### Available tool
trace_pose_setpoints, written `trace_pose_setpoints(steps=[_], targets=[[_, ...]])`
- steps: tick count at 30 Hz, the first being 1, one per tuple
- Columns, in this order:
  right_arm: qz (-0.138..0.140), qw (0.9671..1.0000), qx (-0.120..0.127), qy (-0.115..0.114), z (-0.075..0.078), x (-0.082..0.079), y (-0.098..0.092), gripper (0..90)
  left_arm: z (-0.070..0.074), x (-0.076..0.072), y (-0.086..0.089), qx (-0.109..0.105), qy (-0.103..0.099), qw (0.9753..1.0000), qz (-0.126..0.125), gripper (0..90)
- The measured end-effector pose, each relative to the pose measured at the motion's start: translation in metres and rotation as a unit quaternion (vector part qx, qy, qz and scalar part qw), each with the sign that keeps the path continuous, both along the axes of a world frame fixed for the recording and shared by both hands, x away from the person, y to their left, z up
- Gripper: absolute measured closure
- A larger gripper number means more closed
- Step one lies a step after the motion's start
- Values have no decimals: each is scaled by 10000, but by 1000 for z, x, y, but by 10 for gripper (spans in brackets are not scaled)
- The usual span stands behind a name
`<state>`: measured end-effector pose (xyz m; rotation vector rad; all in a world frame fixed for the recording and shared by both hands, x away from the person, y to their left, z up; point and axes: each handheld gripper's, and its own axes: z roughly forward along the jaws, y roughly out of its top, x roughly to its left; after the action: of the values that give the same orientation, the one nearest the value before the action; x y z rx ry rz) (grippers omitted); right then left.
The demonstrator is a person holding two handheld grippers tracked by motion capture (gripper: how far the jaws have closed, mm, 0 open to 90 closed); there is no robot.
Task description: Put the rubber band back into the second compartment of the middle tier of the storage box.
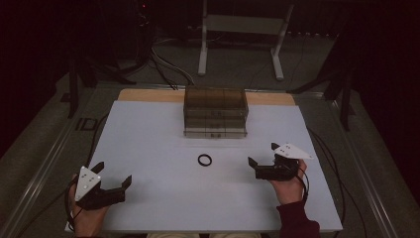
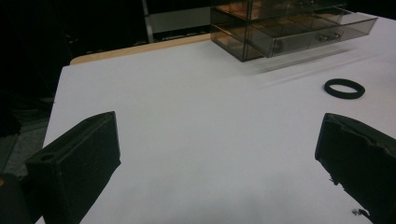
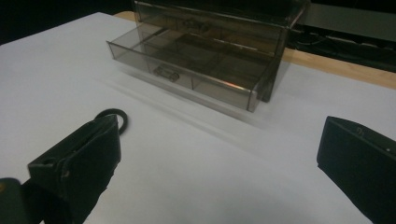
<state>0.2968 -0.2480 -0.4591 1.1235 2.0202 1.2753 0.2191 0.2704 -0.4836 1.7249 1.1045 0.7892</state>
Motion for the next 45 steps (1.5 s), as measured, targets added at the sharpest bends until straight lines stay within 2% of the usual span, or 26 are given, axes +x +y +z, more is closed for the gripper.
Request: trace_pose_setpoints(steps=[2,15,18,24,45], targets=[[50,9999,40,-79,0,1,2,0,0,0,0,10,-3,10000,17,7],[205,9997,96,-75,0,9,17,0,1,0,2,-107,80,9999,-22,8],[229,9997,88,-58,0,10,20,0,0,1,3,-155,135,9997,-93,32],[290,9995,76,-34,0,14,26,0,1,0,1,-99,57,9999,-27,11],[482,9988,44,-6,1,25,52,0,-1,1,1,-5,61,10000,25,3]])
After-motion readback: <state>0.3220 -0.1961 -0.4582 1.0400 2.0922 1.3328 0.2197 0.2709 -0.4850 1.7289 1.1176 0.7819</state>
